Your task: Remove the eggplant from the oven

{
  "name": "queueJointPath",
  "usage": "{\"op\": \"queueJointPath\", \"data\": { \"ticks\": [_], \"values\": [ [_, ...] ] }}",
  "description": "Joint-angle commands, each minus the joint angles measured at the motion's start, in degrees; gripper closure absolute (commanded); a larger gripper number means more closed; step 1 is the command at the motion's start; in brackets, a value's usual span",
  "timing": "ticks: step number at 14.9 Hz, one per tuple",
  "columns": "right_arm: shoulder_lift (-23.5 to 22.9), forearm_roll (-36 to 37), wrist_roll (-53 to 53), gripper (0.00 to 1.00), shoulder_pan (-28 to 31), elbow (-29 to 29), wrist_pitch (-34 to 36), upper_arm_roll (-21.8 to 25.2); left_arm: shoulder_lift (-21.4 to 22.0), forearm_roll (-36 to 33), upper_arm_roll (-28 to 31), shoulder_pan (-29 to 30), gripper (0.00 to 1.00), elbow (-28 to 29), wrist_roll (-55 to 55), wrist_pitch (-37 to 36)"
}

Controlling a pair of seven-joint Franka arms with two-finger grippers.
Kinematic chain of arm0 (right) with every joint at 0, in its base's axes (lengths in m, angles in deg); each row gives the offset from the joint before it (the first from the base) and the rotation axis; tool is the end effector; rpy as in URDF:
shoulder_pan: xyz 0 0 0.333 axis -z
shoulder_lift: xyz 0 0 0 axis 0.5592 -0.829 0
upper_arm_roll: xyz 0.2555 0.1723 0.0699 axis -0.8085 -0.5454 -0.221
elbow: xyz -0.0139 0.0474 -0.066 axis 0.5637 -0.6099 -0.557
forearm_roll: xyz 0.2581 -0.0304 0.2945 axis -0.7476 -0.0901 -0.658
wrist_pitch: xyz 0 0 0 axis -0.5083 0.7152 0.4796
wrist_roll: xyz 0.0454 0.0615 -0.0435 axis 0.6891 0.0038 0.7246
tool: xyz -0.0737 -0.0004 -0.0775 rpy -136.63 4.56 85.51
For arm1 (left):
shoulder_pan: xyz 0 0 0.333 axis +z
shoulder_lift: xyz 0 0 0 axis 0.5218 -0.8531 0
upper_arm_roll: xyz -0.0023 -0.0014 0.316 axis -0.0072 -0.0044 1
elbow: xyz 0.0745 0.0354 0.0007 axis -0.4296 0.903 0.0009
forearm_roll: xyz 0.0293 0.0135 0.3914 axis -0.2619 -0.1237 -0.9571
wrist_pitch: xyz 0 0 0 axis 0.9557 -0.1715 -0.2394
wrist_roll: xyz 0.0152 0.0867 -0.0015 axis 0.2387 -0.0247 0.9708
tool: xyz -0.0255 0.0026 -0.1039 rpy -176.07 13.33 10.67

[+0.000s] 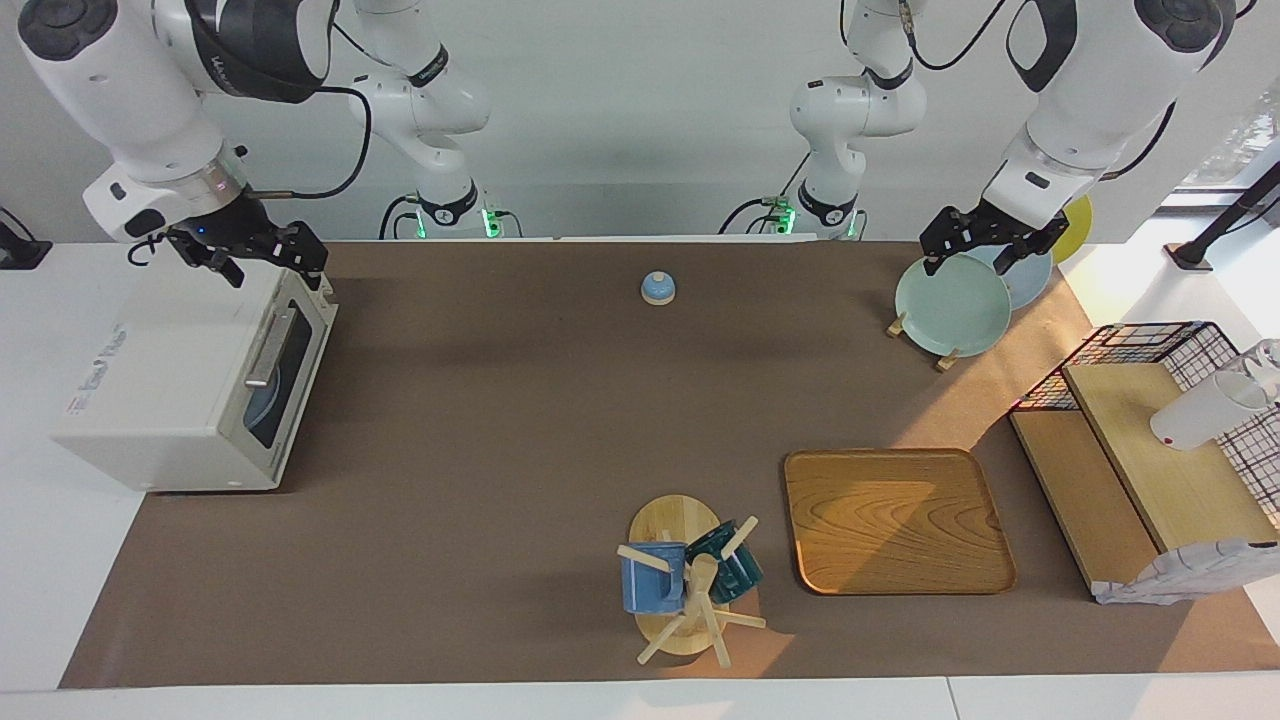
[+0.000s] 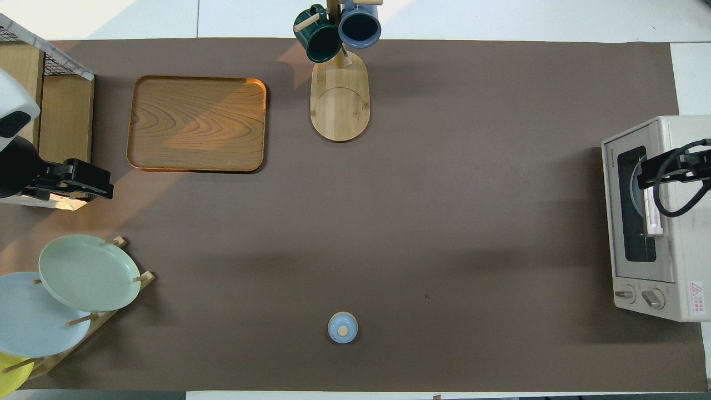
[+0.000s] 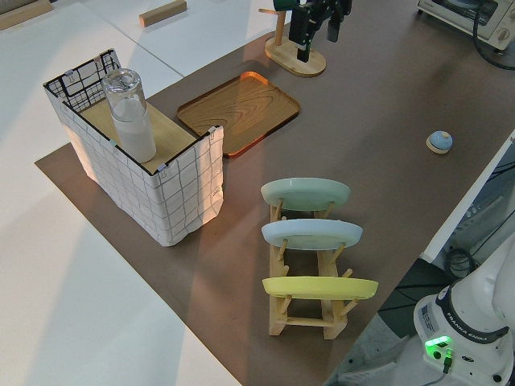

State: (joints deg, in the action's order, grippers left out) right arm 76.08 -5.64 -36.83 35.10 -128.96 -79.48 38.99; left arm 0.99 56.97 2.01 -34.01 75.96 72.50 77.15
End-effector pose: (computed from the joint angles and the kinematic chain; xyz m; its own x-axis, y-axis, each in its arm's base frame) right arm 0.5491 -0.0551 0.5925 0.9919 -0.0513 -0.1162 -0.0469 -0.9981 0.0401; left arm 0.5332 -0.0647 0.6058 0.9921 -0.0672 -0.1057 -0.0657 -0.9977 0.0178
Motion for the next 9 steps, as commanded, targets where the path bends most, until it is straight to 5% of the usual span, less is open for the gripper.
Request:
{"op": "queueJointPath", "data": {
  "ticks": [1, 7, 8, 9],
  "values": [
    [0.88, -1.88, 1.60, 0.00, 0.48, -0.55, -0.79, -0.03, 0.55, -1.25, -0.48, 0.63, 0.00, -0.03, -0.21, 0.33],
    [1.06, -1.17, 2.91, 0.00, -0.05, -0.99, -0.79, -0.56, 0.55, -1.25, -0.48, 0.63, 0.00, -0.03, -0.21, 0.33],
    [1.06, -1.35, 4.57, 0.12, -0.05, -1.43, -1.31, -0.56, 0.55, -1.25, -0.48, 0.63, 0.00, -0.03, -0.21, 0.33],
    [1.41, -1.35, 6.42, 0.69, -0.05, -2.30, -2.53, -0.56, 0.55, -1.25, -0.48, 0.63, 0.00, -0.03, -0.21, 0.42]
  ]
}}
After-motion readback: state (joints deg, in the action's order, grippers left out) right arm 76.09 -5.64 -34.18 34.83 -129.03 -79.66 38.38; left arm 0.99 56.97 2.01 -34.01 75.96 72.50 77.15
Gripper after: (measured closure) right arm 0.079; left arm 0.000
